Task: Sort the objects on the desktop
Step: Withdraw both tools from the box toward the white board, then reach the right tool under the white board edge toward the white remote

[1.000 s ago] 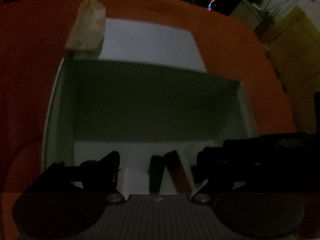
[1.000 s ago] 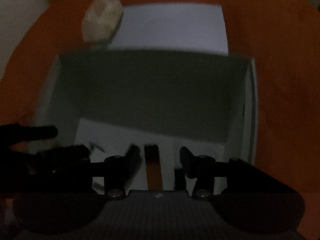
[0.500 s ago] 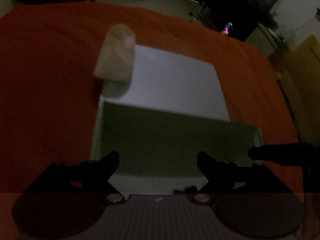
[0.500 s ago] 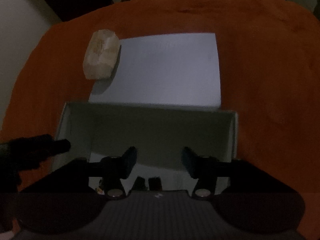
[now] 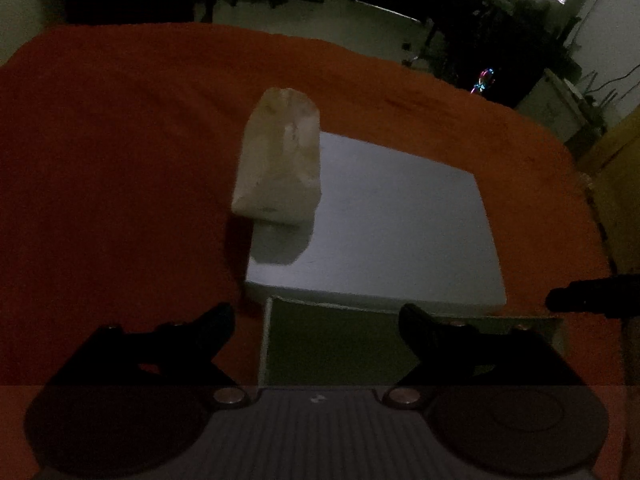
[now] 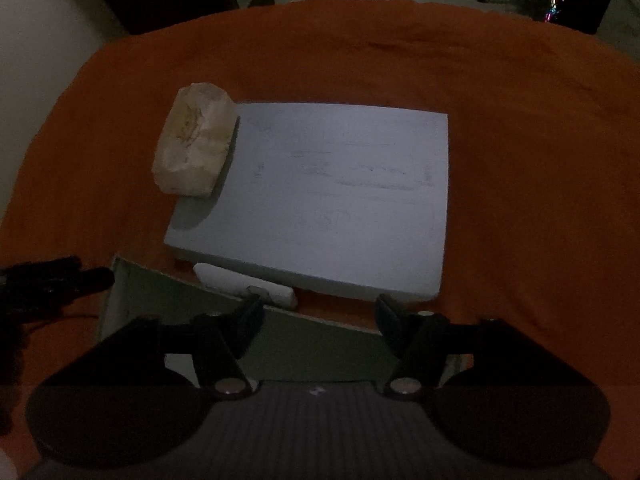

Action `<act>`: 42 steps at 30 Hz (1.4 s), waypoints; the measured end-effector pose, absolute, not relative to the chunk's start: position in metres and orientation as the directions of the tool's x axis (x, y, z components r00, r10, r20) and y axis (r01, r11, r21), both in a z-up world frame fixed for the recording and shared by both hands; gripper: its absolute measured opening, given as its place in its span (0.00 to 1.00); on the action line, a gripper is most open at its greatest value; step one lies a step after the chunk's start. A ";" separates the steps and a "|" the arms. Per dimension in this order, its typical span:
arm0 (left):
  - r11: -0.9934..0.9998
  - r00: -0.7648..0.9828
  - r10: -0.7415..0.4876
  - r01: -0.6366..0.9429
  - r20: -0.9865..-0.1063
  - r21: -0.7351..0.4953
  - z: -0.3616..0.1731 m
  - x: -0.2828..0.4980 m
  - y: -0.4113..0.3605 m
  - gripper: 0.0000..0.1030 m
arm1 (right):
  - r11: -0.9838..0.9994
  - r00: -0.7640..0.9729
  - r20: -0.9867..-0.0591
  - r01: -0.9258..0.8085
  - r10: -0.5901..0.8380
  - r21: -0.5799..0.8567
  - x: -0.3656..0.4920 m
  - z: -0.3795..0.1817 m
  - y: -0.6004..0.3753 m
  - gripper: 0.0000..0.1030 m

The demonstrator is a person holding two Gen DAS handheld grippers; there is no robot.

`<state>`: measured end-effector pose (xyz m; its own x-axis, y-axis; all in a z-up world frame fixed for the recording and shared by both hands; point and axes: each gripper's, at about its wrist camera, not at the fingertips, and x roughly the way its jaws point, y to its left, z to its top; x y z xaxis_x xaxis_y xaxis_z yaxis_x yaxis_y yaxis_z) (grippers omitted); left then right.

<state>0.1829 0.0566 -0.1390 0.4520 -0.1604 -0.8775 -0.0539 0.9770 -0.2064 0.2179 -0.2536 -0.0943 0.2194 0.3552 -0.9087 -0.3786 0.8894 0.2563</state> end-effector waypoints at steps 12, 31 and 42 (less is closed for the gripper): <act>0.975 0.414 -0.204 0.006 -0.887 -0.222 -0.154 0.232 0.082 0.96 | 0.811 0.133 -0.927 -0.538 0.351 0.230 0.268 -0.121 -0.220 0.88; 0.985 0.375 -0.166 0.025 -0.912 -0.169 -0.215 0.309 0.085 0.97 | 0.829 -0.281 -0.912 -0.396 0.300 0.395 0.313 -0.221 -0.162 0.90; 0.984 0.346 -0.176 0.049 -0.922 -0.169 -0.221 0.319 0.069 0.97 | 0.896 -0.353 -0.871 -0.160 0.341 0.415 0.310 -0.256 -0.145 0.94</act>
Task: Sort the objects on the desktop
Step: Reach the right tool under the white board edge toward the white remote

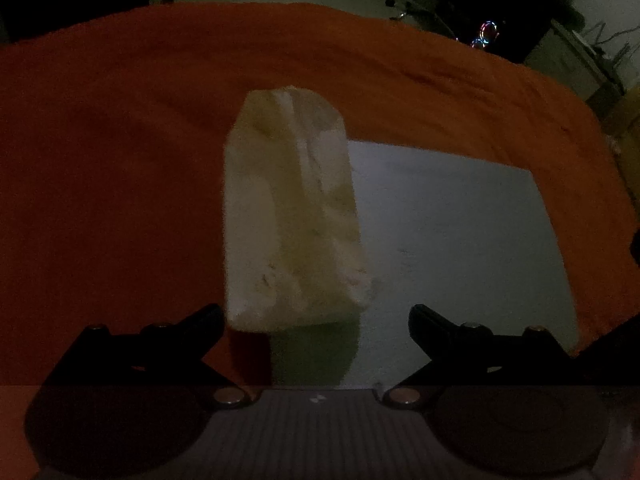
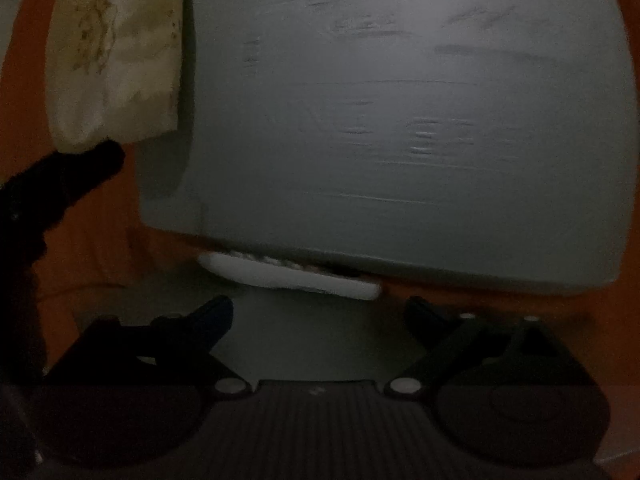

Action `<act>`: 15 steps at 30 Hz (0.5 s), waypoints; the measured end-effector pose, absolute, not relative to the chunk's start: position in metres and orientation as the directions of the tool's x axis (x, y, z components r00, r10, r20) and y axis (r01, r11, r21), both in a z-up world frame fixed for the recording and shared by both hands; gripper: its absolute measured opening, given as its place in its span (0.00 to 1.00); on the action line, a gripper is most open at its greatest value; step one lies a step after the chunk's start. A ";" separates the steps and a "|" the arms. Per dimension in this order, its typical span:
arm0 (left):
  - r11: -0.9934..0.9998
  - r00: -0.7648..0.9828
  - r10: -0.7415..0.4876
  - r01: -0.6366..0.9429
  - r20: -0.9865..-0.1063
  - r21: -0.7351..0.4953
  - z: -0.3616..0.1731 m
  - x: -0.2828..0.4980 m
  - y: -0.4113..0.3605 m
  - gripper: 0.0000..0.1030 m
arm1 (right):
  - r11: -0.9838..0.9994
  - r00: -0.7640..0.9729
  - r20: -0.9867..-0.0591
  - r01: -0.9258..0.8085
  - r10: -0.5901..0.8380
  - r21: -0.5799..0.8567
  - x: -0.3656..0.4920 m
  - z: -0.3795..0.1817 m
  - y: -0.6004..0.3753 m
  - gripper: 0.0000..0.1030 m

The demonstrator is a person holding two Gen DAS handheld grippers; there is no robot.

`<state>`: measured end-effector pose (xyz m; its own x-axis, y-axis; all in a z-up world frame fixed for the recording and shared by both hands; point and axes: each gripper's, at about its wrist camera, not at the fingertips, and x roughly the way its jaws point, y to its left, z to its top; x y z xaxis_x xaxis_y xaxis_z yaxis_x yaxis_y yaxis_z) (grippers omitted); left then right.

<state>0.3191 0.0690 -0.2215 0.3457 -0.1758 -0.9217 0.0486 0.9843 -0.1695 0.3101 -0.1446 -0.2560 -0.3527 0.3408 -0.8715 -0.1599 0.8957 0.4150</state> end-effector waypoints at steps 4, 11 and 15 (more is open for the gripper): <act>0.987 0.333 -0.152 0.093 -0.931 -0.128 -0.223 0.313 0.059 0.97 | 0.889 -0.351 -0.874 -0.188 0.336 0.417 0.311 -0.261 -0.127 0.95; 0.958 0.158 -0.285 0.088 -0.945 -0.274 -0.220 0.297 0.081 0.98 | 0.830 -0.437 -0.809 -0.211 0.392 0.516 0.315 -0.263 -0.140 0.95; 0.874 0.090 -0.468 -0.101 -0.879 -0.476 -0.242 0.305 0.111 1.00 | 0.809 -0.423 -0.758 -0.091 0.497 0.581 0.329 -0.276 -0.168 0.95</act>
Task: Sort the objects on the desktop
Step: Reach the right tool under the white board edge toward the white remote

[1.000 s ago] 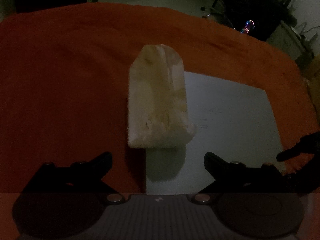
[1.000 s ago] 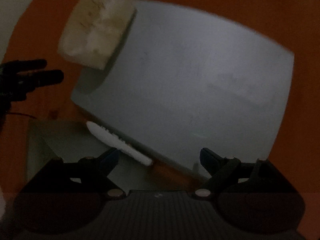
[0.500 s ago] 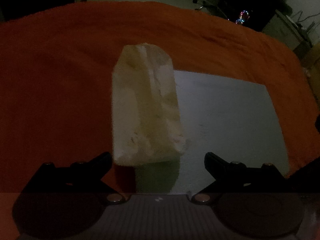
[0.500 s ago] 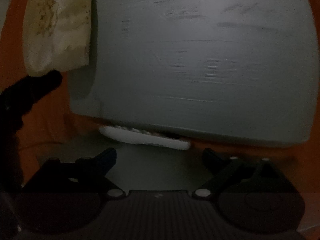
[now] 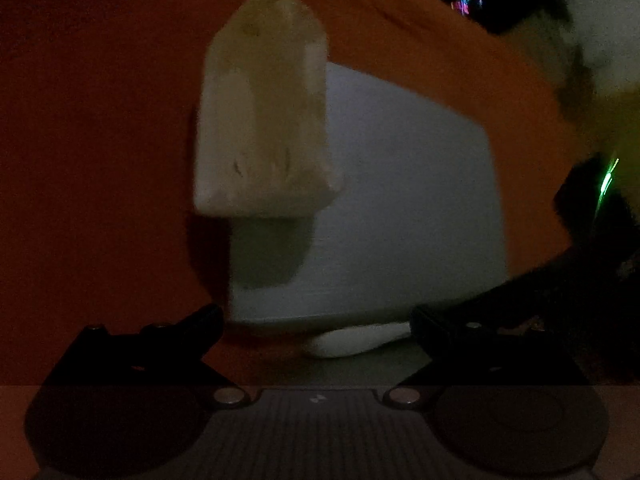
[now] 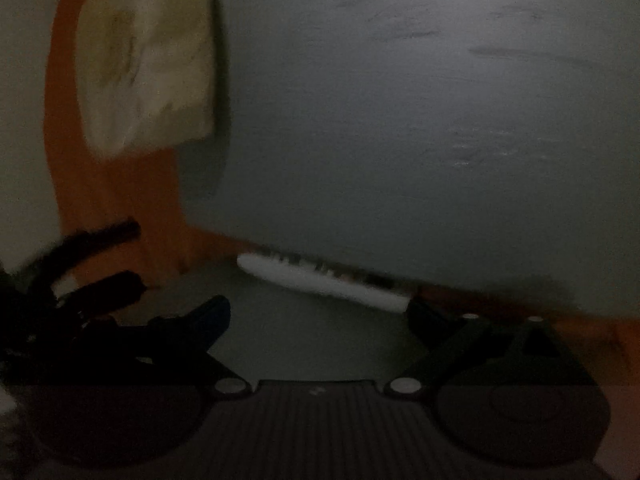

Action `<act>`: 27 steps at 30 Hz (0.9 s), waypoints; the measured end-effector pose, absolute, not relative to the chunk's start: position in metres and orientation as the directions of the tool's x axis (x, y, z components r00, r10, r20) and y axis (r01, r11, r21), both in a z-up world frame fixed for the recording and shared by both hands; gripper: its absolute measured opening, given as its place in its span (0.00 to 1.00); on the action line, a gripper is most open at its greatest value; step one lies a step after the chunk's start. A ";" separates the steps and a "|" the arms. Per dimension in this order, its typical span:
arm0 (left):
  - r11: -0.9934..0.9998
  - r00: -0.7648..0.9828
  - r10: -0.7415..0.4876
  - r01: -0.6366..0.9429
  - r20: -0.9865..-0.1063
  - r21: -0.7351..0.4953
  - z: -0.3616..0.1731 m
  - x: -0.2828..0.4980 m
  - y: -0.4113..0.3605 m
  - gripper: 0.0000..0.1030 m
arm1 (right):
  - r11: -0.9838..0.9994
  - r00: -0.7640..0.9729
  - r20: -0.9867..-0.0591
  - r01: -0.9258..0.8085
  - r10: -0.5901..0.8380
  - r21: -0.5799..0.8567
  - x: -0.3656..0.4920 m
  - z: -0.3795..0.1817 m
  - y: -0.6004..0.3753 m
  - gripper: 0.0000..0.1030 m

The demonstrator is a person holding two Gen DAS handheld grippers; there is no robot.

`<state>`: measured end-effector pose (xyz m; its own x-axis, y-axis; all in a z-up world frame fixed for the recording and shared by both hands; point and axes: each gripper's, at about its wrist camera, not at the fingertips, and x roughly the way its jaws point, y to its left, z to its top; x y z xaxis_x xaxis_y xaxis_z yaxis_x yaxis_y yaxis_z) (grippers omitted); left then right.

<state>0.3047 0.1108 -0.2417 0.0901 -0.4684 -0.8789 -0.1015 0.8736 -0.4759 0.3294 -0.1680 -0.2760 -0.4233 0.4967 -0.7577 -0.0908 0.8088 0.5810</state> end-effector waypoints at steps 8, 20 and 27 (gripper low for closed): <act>0.801 0.003 -0.549 -0.284 -0.836 -0.527 -0.294 0.304 0.115 0.95 | 0.817 -0.420 -0.758 -0.061 0.500 0.573 0.326 -0.289 -0.178 0.74; 0.886 -0.142 -0.448 -0.201 -0.883 -0.418 -0.301 0.311 0.086 0.53 | 0.875 -0.400 -0.821 -0.086 0.408 0.476 0.317 -0.300 -0.182 0.67; 0.886 -0.223 -0.464 -0.120 -0.857 -0.448 -0.306 0.318 0.061 0.53 | 0.858 -0.440 -0.796 -0.103 0.415 0.504 0.319 -0.304 -0.175 0.68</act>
